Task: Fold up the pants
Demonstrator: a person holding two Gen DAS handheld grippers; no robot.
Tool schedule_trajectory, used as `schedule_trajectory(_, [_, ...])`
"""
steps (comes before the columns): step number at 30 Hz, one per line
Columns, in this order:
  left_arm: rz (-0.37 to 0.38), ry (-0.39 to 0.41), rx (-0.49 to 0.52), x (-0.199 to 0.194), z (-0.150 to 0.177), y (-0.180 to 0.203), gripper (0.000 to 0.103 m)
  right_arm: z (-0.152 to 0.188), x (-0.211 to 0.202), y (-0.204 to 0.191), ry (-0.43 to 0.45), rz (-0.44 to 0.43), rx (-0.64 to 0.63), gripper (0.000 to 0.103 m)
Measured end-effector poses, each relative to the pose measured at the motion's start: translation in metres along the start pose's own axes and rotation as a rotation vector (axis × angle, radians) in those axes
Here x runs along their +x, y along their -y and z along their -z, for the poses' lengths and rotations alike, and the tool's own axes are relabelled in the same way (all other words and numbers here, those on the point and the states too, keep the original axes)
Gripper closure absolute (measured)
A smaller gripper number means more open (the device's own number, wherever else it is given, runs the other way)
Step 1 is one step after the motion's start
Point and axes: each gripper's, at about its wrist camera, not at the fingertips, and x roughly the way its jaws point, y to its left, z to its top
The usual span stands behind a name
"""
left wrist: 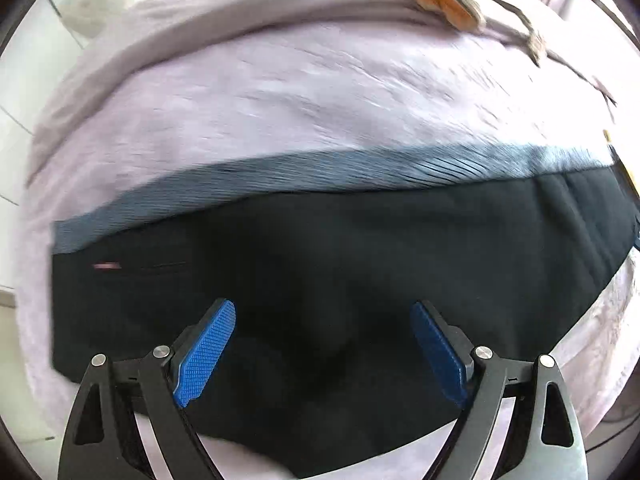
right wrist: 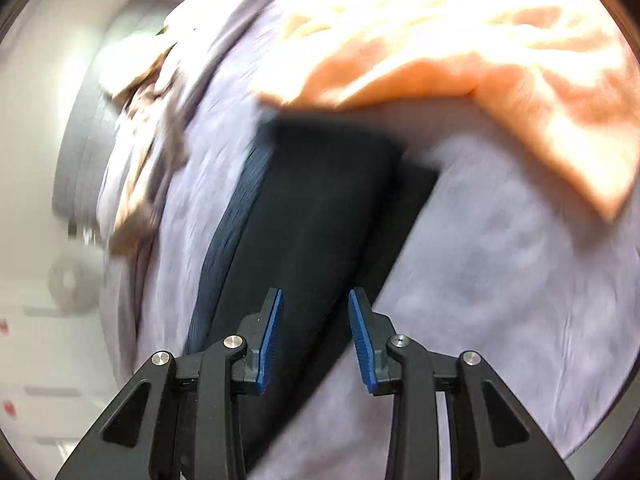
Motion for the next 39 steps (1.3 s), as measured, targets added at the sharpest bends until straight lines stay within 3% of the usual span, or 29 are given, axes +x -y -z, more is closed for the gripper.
schedule_trajectory(3, [-0.043,-0.040,0.007,0.020,0.008,0.023,0.012,-0.017,0.018,0.009,-0.039,-0.013,0.033,0.067])
schedule_trajectory(4, [-0.054,-0.029,0.019,0.021,0.011,0.025,0.012,-0.022,0.015,0.017,-0.053,-0.004,0.036,0.088])
schedule_trajectory(5, [-0.055,-0.022,0.023,0.021,0.011,0.026,0.012,-0.023,0.013,0.018,-0.058,-0.007,0.035,0.095])
schedule_trajectory(8, [-0.048,-0.042,0.004,0.023,0.018,0.018,0.006,-0.017,0.002,0.017,-0.035,-0.010,-0.007,0.096])
schedule_trajectory(12, [-0.046,-0.081,-0.022,0.024,0.016,0.014,0.005,-0.019,0.011,0.046,-0.074,0.011,-0.005,0.095])
schedule_trajectory(15, [-0.032,-0.040,-0.035,0.005,0.004,0.011,0.005,-0.019,-0.009,0.045,-0.054,0.045,0.004,0.088])
schedule_trajectory(17, [-0.022,0.004,-0.039,-0.006,-0.006,0.014,0.005,-0.009,-0.028,0.024,-0.020,0.046,-0.096,0.085])
schedule_trajectory(20, [-0.032,0.045,-0.034,-0.002,-0.031,0.023,0.005,0.010,-0.021,-0.027,-0.079,-0.001,-0.317,0.085])
schedule_trajectory(23, [-0.044,0.046,-0.057,0.016,-0.051,0.035,0.005,0.043,0.025,-0.096,-0.198,-0.043,-0.559,0.083])
schedule_trajectory(26, [-0.100,0.050,-0.059,0.039,-0.052,0.036,0.005,0.074,0.079,-0.144,-0.290,-0.094,-0.692,0.083])
schedule_trajectory(30, [-0.109,0.084,-0.034,0.042,-0.053,0.035,0.005,0.091,0.138,-0.173,-0.334,-0.032,-0.806,0.083])
schedule_trajectory(37, [-0.091,0.064,-0.002,0.047,-0.073,0.014,0.005,0.017,0.119,-0.135,-0.145,0.133,-0.631,0.086])
schedule_trajectory(39, [-0.065,0.062,0.002,0.033,-0.065,0.017,0.005,0.009,0.099,-0.126,-0.141,0.122,-0.592,0.082])
